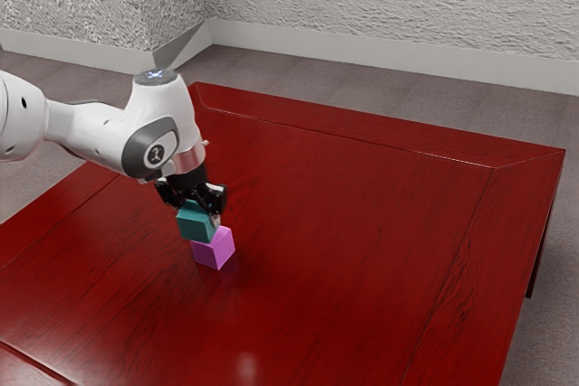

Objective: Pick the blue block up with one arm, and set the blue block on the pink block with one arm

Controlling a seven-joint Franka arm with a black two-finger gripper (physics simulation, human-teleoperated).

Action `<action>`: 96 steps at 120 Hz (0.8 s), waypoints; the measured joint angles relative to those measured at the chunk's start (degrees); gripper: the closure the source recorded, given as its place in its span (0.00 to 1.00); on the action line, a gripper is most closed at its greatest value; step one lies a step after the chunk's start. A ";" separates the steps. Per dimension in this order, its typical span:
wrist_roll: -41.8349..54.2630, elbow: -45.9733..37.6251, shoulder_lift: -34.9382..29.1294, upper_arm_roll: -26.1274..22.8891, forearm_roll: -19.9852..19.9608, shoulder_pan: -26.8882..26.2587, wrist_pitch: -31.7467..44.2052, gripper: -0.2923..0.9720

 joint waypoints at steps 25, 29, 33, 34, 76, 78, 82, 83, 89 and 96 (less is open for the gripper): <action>0.00 0.00 -0.04 0.00 0.14 0.02 0.24 0.47; 0.00 0.00 -0.01 0.00 0.15 0.02 0.30 0.47; 0.00 0.00 0.01 0.00 0.16 0.02 0.42 0.47; 0.00 0.00 0.01 0.00 0.17 0.02 0.44 0.47; -0.04 0.01 0.53 0.02 0.80 0.00 1.17 0.31; -0.04 0.01 0.54 0.02 0.81 0.00 1.18 0.30; -0.04 0.01 0.55 0.02 0.82 0.00 1.20 0.29; -0.04 0.01 0.55 0.02 0.82 0.00 1.21 0.29; -0.04 0.00 0.19 -0.01 0.78 0.02 1.20 0.28; -0.04 0.00 -1.76 -0.57 -0.77 0.23 0.99 0.27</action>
